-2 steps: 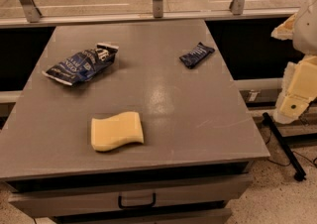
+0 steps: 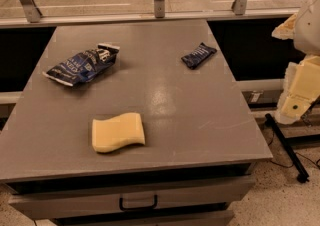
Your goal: Move sponge near blue chip bag
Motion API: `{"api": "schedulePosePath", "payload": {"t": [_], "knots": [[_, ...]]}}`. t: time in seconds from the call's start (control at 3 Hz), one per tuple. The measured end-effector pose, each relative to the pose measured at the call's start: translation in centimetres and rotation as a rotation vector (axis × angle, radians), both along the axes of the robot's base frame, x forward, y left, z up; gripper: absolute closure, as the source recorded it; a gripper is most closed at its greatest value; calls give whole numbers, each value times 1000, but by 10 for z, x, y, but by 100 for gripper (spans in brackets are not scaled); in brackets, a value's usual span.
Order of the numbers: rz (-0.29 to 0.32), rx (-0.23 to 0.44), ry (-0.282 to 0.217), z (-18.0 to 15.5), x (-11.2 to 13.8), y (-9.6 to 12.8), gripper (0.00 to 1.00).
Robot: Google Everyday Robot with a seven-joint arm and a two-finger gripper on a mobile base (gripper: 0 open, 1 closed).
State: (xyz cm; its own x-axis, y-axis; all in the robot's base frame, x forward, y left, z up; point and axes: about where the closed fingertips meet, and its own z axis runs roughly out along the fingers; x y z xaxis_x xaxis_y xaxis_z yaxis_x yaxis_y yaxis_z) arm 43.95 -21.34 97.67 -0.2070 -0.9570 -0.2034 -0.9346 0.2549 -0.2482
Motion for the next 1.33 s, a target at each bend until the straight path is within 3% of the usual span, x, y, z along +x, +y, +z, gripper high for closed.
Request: {"api": "schedulePosePath", "payload": {"t": [0.33, 0.67, 1.0, 1.33], "knots": [[97, 9, 37, -23, 7, 42, 0], [253, 15, 67, -53, 5, 110, 0], [403, 10, 102, -83, -10, 173, 0], [506, -39, 130, -109, -27, 226, 0]]}}
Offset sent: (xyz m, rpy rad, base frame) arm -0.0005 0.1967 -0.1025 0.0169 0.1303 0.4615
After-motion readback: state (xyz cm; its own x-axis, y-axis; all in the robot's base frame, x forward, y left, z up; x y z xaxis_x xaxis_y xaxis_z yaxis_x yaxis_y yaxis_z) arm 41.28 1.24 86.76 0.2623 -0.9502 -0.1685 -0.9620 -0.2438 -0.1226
